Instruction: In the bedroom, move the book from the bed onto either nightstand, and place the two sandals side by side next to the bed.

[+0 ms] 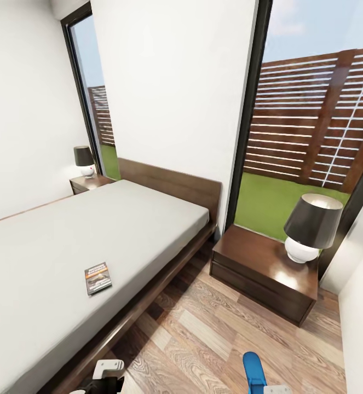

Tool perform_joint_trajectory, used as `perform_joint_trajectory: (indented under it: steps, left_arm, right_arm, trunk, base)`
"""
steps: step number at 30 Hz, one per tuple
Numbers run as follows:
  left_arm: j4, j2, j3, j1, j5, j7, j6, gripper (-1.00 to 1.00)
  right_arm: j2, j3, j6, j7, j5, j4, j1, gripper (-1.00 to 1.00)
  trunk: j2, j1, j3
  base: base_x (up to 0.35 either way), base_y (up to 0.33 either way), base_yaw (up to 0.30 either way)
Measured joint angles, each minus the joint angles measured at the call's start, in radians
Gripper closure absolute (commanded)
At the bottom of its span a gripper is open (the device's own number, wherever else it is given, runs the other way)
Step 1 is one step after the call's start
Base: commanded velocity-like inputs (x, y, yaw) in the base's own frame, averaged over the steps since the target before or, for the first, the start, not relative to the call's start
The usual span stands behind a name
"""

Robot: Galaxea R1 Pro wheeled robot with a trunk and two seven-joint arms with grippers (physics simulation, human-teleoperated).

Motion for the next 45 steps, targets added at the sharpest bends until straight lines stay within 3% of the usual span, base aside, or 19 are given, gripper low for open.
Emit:
perform_joint_trajectory:
  steps: [20,33,45]
  left_arm:
    - [0.002,-0.001,0.0,0.0,-0.004,0.002,0.013,-1.0]
    - [0.005,-0.001,0.0,0.0,-0.006,0.0,0.116,-1.0]
    - [0.005,-0.001,0.007,0.0,-0.003,0.0,0.13,-1.0]
  right_arm:
    - [0.004,0.002,0.0,-0.001,0.001,0.002,0.0,1.0]
    - [0.005,0.017,0.0,-0.003,0.001,0.002,0.0,1.0]
    - [0.005,0.02,0.0,-0.003,0.001,0.002,0.0,1.0]
  trunk:
    - [0.0,0.0,0.0]
    - [0.0,0.0,0.0]
    - [0.0,0.0,0.0]
  base:
    - [0.0,0.0,0.0]
    - [0.0,0.0,0.0]
    - [0.0,0.0,0.0]
